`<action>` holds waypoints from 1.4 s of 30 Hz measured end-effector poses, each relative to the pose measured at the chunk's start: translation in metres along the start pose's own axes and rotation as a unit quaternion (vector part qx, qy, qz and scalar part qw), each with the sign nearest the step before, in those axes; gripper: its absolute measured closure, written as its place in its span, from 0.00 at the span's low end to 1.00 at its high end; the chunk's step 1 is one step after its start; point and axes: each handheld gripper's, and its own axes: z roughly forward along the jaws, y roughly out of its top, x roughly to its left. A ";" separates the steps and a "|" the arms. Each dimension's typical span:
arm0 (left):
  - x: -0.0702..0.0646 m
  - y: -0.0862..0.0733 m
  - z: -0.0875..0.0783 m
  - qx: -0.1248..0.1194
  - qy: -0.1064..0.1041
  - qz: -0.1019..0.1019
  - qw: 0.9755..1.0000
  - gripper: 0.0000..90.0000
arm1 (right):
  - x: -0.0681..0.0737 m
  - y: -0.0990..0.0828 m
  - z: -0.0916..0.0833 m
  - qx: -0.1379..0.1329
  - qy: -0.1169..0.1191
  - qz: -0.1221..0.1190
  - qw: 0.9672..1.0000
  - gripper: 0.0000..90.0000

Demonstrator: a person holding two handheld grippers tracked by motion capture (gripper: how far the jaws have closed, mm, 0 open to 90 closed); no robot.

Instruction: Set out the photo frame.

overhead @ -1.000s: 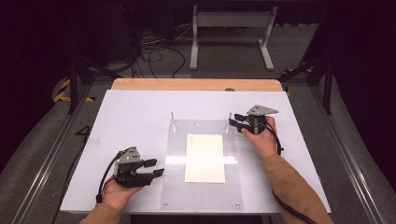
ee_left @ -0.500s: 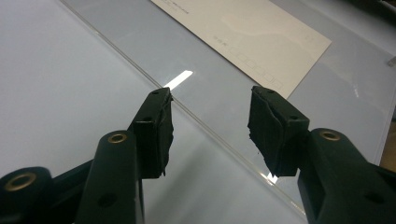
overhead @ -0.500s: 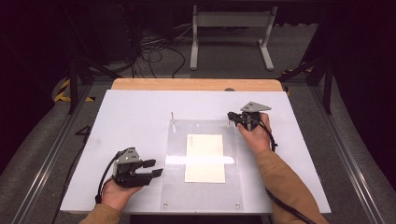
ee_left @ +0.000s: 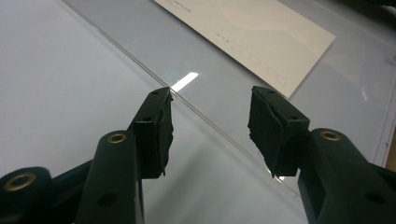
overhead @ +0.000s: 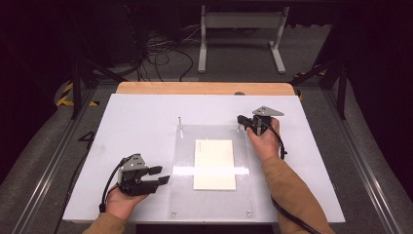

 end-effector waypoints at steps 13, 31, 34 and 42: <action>0.005 -0.001 -0.009 -0.023 0.017 -0.008 1.000 0.50 | -0.009 0.003 0.006 0.003 0.017 0.039 0.999 0.95; 0.000 -0.009 -0.027 -0.037 0.046 0.039 0.997 0.34 | -0.016 0.008 0.011 0.017 0.029 0.071 0.997 0.95; -0.005 -0.013 -0.029 -0.040 0.046 0.061 0.996 0.30 | -0.016 0.009 0.012 0.021 0.028 0.072 0.997 0.95; -0.019 -0.017 -0.020 -0.026 0.059 0.125 0.990 0.22 | -0.017 0.009 0.012 0.019 0.029 0.078 0.996 0.95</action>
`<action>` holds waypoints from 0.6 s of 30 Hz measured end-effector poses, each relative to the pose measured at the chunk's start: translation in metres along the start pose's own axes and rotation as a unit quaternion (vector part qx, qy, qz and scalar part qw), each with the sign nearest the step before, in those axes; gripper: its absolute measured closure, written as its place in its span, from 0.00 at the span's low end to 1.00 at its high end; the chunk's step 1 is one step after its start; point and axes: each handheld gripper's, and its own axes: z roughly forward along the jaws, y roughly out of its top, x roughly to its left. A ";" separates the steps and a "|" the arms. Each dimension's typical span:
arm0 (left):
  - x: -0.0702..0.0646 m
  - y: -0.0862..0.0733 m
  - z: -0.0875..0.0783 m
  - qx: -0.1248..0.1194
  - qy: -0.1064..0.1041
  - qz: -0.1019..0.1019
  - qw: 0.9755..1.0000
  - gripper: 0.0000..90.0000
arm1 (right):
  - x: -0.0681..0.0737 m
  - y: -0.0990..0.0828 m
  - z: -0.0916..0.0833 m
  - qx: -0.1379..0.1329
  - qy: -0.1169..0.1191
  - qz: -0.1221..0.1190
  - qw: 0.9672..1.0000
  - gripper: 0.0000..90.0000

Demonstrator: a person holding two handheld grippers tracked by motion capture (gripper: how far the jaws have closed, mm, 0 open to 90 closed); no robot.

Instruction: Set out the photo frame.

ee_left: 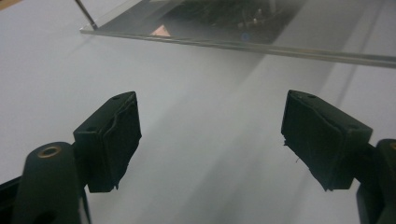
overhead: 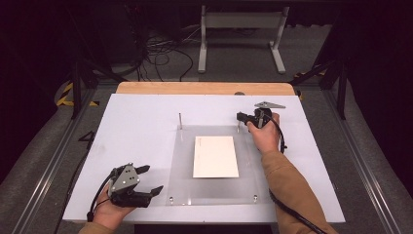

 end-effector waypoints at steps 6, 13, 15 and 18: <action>-0.010 0.005 0.012 0.001 0.006 0.043 0.999 0.17 | 0.000 -0.001 0.001 -0.003 -0.001 0.006 1.000 0.95; -0.014 0.016 0.018 -0.029 0.006 0.060 0.998 0.16 | 0.000 -0.001 0.000 -0.004 -0.002 0.007 1.000 0.95; -0.017 0.018 0.022 -0.035 0.010 0.081 0.996 0.16 | 0.001 -0.002 0.000 -0.006 -0.003 0.008 1.000 0.95; -0.019 0.021 0.026 -0.046 0.007 0.092 0.995 0.15 | 0.001 -0.001 0.000 -0.004 -0.005 0.010 1.000 0.95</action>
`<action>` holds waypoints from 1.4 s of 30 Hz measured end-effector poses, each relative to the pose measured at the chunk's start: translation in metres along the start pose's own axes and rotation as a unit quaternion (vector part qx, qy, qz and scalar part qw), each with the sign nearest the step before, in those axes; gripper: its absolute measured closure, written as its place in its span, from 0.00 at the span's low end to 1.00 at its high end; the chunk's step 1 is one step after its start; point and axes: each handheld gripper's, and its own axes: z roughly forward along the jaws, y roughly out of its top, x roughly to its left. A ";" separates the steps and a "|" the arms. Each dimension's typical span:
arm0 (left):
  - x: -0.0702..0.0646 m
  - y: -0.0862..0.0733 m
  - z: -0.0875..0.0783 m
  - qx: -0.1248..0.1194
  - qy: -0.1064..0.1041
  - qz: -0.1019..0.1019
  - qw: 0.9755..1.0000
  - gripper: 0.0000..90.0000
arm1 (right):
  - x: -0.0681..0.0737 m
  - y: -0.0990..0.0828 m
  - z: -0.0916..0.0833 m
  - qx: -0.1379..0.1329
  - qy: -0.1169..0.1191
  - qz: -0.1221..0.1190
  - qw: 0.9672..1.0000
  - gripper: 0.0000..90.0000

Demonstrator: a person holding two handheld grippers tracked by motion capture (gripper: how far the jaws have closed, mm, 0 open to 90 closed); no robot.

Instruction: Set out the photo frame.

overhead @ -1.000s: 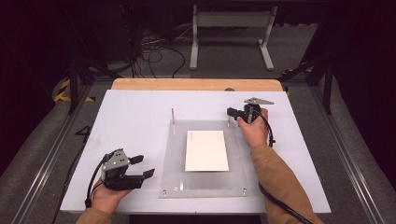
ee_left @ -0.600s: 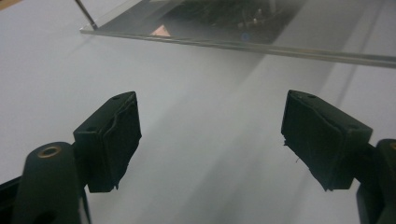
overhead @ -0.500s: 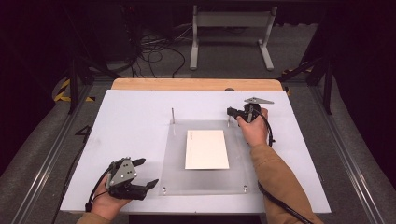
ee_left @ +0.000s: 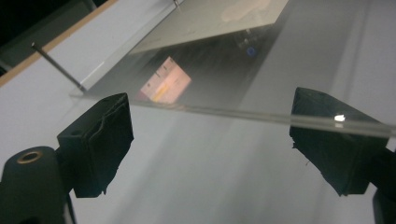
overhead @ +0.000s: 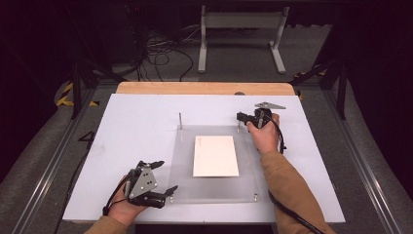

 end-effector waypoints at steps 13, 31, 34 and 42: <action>0.003 0.002 0.012 -0.045 -0.010 -0.008 0.999 0.30 | 0.000 0.000 0.000 0.002 0.000 0.005 1.000 0.94; -0.001 0.003 0.013 -0.072 0.012 0.040 0.997 0.55 | -0.006 -0.006 -0.007 -0.007 0.010 0.025 1.000 0.75; 0.000 0.004 0.013 -0.077 0.009 0.033 0.996 0.55 | -0.003 -0.005 -0.021 -0.015 0.017 0.003 1.000 0.66; 0.004 0.009 0.011 -0.079 0.005 0.014 0.997 0.55 | 0.013 -0.005 -0.073 -0.032 0.058 -0.064 0.996 0.54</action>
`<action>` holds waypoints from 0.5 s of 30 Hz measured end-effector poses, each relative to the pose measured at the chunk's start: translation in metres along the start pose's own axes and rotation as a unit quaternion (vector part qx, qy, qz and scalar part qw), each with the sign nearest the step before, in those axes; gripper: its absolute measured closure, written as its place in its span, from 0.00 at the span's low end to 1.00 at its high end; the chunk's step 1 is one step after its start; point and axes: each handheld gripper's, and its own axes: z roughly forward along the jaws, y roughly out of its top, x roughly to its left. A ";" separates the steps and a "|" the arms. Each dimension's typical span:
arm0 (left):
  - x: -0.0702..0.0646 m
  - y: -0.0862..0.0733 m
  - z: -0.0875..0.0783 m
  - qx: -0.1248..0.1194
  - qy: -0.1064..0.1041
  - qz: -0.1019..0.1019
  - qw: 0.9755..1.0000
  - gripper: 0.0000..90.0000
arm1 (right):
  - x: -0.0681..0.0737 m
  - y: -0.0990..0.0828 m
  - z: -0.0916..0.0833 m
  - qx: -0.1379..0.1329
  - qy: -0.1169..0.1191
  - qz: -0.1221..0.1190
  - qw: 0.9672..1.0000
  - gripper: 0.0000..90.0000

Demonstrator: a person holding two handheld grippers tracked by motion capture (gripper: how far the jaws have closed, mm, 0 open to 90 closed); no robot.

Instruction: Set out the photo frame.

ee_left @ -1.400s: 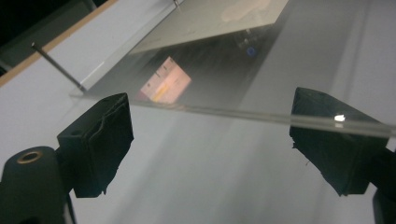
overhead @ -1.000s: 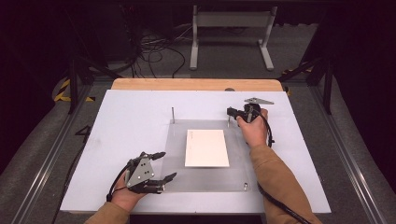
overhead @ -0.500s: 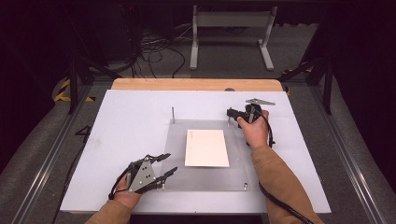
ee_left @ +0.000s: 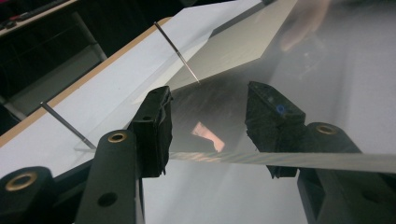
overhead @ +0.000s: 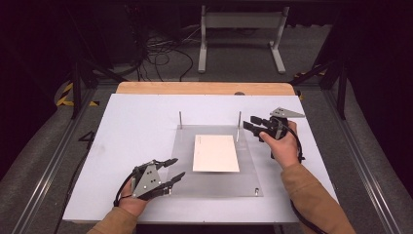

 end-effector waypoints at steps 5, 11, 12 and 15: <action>0.003 0.006 -0.001 0.000 -0.001 -0.015 1.000 0.55 | 0.012 -0.003 -0.026 0.002 0.010 -0.041 0.999 0.51; 0.008 0.011 -0.002 0.004 -0.006 -0.022 1.000 0.56 | 0.028 -0.015 -0.058 0.008 0.039 -0.097 0.994 0.52; 0.009 0.012 -0.001 0.003 -0.007 -0.027 1.000 0.55 | 0.030 -0.016 -0.062 0.007 0.041 -0.108 0.993 0.52; 0.013 0.015 -0.002 0.004 -0.011 -0.033 0.999 0.56 | 0.035 -0.020 -0.075 0.009 0.041 -0.141 0.989 0.52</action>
